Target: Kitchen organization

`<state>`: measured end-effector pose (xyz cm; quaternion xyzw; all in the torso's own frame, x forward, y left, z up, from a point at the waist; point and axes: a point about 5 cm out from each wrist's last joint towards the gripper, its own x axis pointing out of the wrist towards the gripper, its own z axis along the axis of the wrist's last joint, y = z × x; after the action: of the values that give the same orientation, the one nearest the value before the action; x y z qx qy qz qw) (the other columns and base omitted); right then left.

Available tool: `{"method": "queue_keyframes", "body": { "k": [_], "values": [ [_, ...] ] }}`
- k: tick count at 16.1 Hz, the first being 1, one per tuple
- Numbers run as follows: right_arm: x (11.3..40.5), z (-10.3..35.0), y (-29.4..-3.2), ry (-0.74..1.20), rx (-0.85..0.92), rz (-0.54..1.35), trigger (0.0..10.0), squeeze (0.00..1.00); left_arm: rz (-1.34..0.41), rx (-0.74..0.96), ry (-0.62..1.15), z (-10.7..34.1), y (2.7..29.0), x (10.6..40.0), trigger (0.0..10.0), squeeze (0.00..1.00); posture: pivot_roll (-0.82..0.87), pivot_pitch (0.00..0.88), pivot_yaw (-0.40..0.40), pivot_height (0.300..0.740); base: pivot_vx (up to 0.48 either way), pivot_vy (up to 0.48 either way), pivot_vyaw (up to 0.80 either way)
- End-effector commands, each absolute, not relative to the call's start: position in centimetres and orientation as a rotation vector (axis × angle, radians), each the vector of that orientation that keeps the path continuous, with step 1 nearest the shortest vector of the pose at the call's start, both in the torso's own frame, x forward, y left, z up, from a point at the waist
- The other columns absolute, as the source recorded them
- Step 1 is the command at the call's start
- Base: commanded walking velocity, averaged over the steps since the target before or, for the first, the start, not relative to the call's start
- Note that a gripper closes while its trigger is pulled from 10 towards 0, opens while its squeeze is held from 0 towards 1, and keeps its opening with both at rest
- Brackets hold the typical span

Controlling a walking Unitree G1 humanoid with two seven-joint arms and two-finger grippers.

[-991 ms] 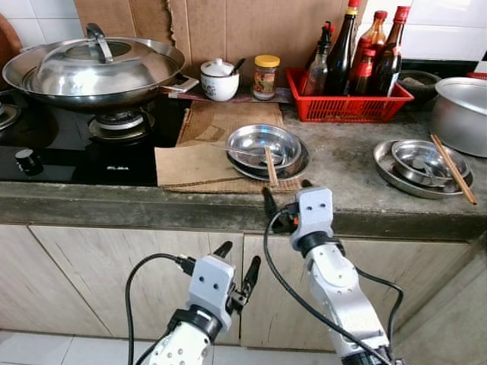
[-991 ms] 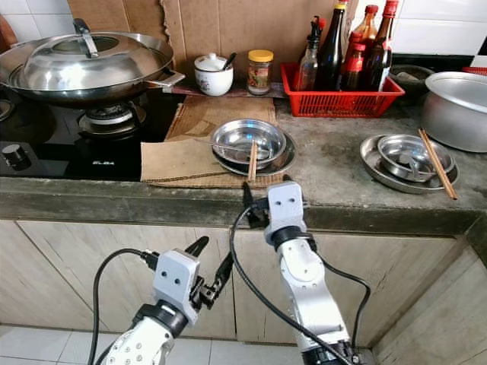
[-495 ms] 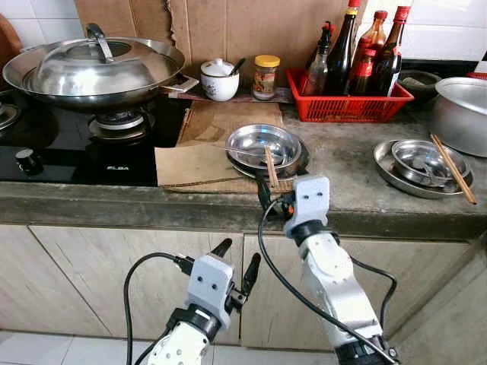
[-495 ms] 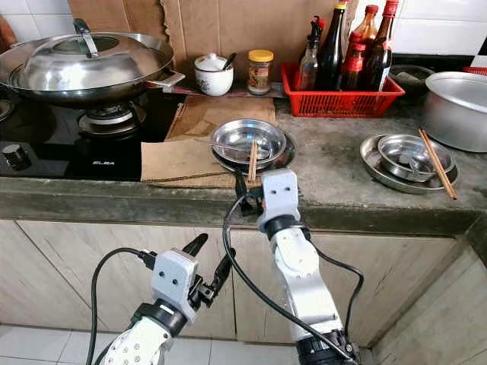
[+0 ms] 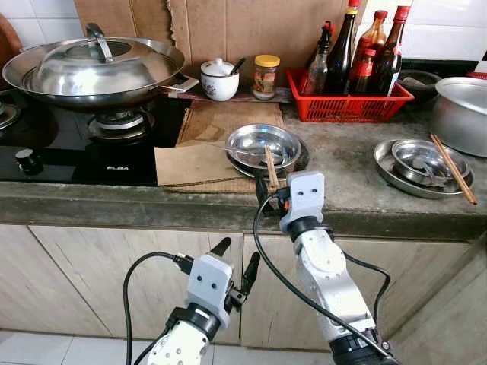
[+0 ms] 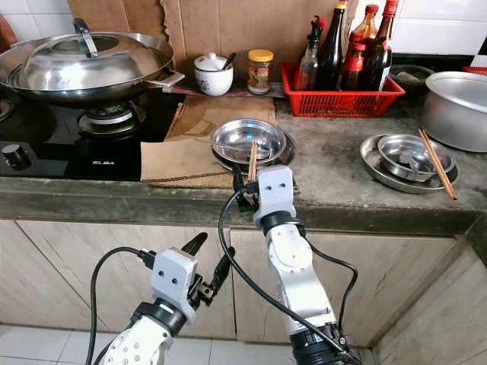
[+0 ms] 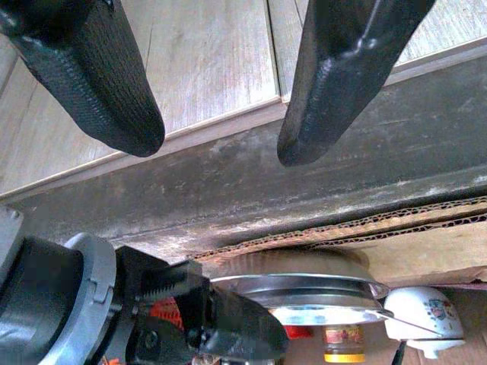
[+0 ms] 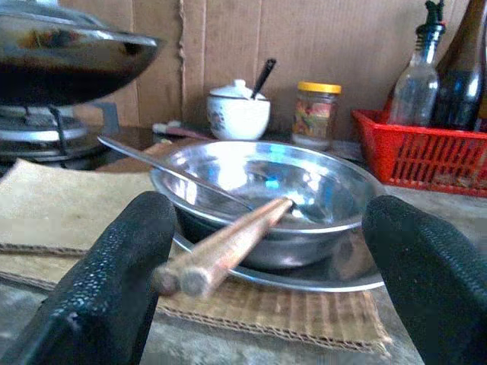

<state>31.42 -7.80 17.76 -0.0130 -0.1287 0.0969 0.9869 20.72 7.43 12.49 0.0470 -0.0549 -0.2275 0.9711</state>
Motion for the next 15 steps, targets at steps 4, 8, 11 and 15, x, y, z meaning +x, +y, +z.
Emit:
{"method": "queue_keyframes", "body": {
  "k": [4, 8, 11, 15],
  "values": [
    [31.74, 18.1, -7.6, -0.279, -0.044, 0.185, 4.5, 0.0, -0.458, 0.088, -0.127, 12.69, 7.41, 20.77, 10.0, 0.0, 0.21, 0.029, -0.035, 0.74, 0.0, 0.0, 0.0],
    [31.95, 18.25, -7.59, -0.285, -0.044, 0.18, 0.0, 0.0, -0.459, 0.087, -0.127, 12.69, 7.44, 20.78, 10.0, 0.0, 0.21, 0.028, -0.037, 0.74, 0.0, 0.0, 0.0],
    [32.04, 18.37, -7.53, -0.289, -0.043, 0.179, 0.0, 0.0, -0.46, 0.088, -0.126, 12.7, 7.42, 20.78, 10.0, 0.0, 0.21, 0.029, -0.037, 0.74, 0.0, 0.0, 0.0],
    [32.1, 18.44, -7.58, -0.294, -0.044, 0.174, 0.0, 0.0, -0.461, 0.087, -0.123, 12.67, 7.36, 20.76, 10.0, 0.0, 0.21, 0.032, -0.037, 0.74, 0.0, 0.0, 0.0]
  ]
}}
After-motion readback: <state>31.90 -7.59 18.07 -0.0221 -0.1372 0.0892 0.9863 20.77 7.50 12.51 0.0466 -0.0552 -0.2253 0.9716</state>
